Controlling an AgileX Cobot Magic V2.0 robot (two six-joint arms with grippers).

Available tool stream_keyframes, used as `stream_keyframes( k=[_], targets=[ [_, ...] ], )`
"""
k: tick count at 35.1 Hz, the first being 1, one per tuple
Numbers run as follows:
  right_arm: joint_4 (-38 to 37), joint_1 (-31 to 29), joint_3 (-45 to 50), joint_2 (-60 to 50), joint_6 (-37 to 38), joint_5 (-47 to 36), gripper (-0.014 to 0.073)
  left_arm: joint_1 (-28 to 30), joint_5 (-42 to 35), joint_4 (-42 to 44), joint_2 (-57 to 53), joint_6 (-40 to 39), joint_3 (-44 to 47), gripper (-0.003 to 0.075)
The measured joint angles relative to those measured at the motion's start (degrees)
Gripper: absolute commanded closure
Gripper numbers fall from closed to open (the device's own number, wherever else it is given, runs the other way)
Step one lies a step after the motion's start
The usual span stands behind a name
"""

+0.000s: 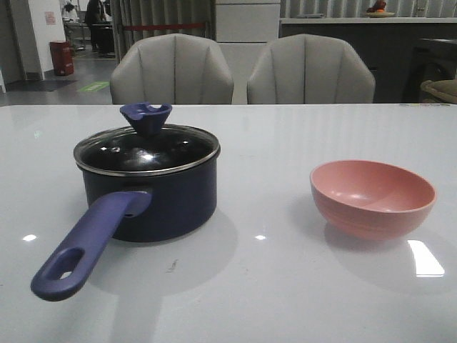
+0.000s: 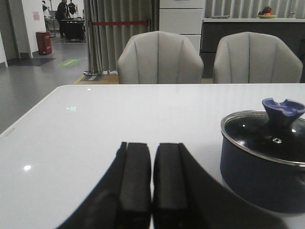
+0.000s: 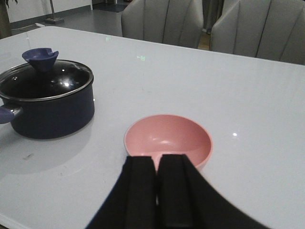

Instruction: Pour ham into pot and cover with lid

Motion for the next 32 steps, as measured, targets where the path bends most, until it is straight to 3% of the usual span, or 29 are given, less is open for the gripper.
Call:
stream_keyframes(
  k=[25,29,32],
  targets=[
    [0.0,0.0,0.29,0.0,0.0,-0.15,0.0447,0.0,0.0,0.1,0.0,0.0,0.0,0.0607],
    [-3.56,-0.43,1.82,0.0,0.89,-2.1,0.0447,0.0,0.0,0.1,0.0,0.0,0.0,0.0607],
    [-9.81,-2.45,2.77,-0.87,5.78,-2.98,0.0447,0.0,0.0,0.1,0.0,0.0,0.0,0.0607]
  ],
)
